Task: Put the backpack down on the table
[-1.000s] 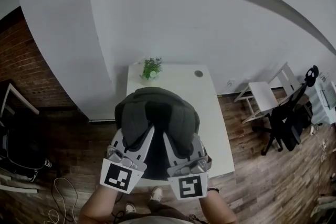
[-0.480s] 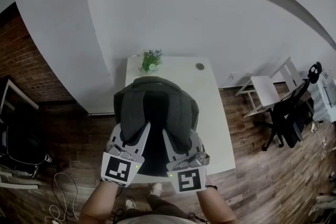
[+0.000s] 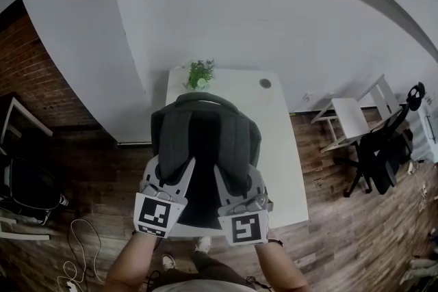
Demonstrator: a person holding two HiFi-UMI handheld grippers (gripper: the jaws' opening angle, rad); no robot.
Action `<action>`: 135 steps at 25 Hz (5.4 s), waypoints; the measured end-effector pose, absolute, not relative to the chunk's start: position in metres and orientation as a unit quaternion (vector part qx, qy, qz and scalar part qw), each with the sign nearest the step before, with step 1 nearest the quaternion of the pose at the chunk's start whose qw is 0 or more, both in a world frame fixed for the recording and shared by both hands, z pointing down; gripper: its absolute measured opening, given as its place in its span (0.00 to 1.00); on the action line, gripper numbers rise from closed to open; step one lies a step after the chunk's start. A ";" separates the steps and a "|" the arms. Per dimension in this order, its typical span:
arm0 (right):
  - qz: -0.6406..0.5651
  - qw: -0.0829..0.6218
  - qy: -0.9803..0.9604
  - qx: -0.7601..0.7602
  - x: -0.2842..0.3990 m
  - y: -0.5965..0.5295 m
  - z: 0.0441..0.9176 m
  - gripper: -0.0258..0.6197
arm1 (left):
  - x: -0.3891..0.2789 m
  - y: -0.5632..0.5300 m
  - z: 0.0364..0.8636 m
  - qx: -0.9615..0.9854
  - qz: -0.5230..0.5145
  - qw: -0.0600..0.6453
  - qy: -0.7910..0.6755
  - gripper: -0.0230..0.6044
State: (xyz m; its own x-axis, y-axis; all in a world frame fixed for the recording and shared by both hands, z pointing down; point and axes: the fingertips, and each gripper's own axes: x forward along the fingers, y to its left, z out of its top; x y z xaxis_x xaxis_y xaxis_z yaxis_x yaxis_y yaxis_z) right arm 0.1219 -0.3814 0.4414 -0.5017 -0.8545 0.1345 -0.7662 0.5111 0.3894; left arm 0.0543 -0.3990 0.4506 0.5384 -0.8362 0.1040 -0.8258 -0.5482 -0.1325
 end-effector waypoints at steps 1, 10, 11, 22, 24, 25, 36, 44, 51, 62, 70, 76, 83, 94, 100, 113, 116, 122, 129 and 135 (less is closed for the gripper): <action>-0.141 0.156 -0.854 0.475 0.123 -0.382 0.443 0.18 | 0.054 -0.400 0.452 -0.875 -0.077 0.033 0.476 0.23; -0.129 0.154 -0.850 0.487 0.134 -0.381 0.450 0.27 | 0.042 -0.399 0.466 -0.858 -0.098 0.043 0.502 0.38; -0.127 0.154 -0.849 0.489 0.134 -0.380 0.451 0.28 | 0.040 -0.399 0.469 -0.856 -0.103 0.044 0.504 0.40; -0.116 0.147 -0.840 0.509 0.138 -0.375 0.445 0.35 | 0.023 -0.391 0.471 -0.852 -0.116 0.043 0.509 0.47; -0.115 0.150 -0.837 0.513 0.137 -0.375 0.444 0.37 | 0.018 -0.391 0.469 -0.851 -0.115 0.045 0.510 0.47; -0.114 0.150 -0.836 0.515 0.137 -0.375 0.444 0.37 | 0.016 -0.391 0.469 -0.851 -0.116 0.045 0.510 0.47; -0.126 0.134 -0.817 0.547 0.148 -0.364 0.433 0.39 | 0.015 -0.381 0.468 -0.858 -0.113 0.050 0.498 0.47; -0.121 0.153 -0.814 0.547 0.148 -0.351 0.442 0.39 | 0.027 -0.369 0.471 -0.867 -0.116 0.052 0.482 0.47; -0.118 0.154 -0.818 0.541 0.139 -0.347 0.443 0.39 | 0.021 -0.365 0.467 -0.865 -0.113 0.054 0.485 0.47; -0.120 0.153 -0.814 0.548 0.139 -0.342 0.444 0.32 | 0.019 -0.361 0.465 -0.862 -0.113 0.062 0.490 0.43; -0.113 0.149 -0.810 0.556 0.145 -0.334 0.441 0.24 | 0.021 -0.352 0.456 -0.859 -0.106 0.076 0.495 0.29; -0.126 0.145 -0.809 0.555 0.141 -0.329 0.434 0.20 | 0.015 -0.347 0.445 -0.856 -0.089 0.085 0.503 0.16; -0.117 0.131 -0.807 0.564 0.133 -0.322 0.426 0.16 | 0.006 -0.338 0.443 -0.852 -0.091 0.088 0.508 0.07; -0.116 0.112 -0.809 0.565 0.132 -0.315 0.408 0.11 | -0.005 -0.324 0.424 -0.853 -0.061 0.087 0.511 0.06; -0.105 0.077 -0.812 0.569 0.125 -0.294 0.389 0.11 | -0.020 -0.304 0.399 -0.854 -0.023 0.088 0.512 0.06; -0.102 0.034 -0.817 0.567 0.097 -0.248 0.349 0.11 | -0.066 -0.251 0.357 -0.858 0.017 0.065 0.509 0.06; -0.095 0.049 -0.816 0.568 0.097 -0.237 0.349 0.11 | -0.075 -0.242 0.353 -0.860 0.015 0.058 0.507 0.06; -0.086 0.055 -0.810 0.578 0.103 -0.214 0.349 0.11 | -0.089 -0.227 0.351 -0.862 0.012 0.058 0.503 0.06; -0.085 0.055 -0.806 0.584 0.103 -0.200 0.344 0.11 | -0.091 -0.219 0.344 -0.867 0.017 0.062 0.494 0.06; -0.084 0.046 -0.805 0.585 0.098 -0.196 0.342 0.11 | -0.096 -0.217 0.346 -0.868 0.012 0.063 0.492 0.06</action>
State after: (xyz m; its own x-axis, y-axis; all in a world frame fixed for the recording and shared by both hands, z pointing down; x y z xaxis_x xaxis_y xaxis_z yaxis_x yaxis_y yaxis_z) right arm 0.0983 -0.1956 0.3422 -0.3106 -0.9503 -0.0231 -0.9347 0.3009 0.1892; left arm -0.0963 -0.2167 0.3461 0.5156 -0.8528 -0.0832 -0.8558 -0.5079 -0.0979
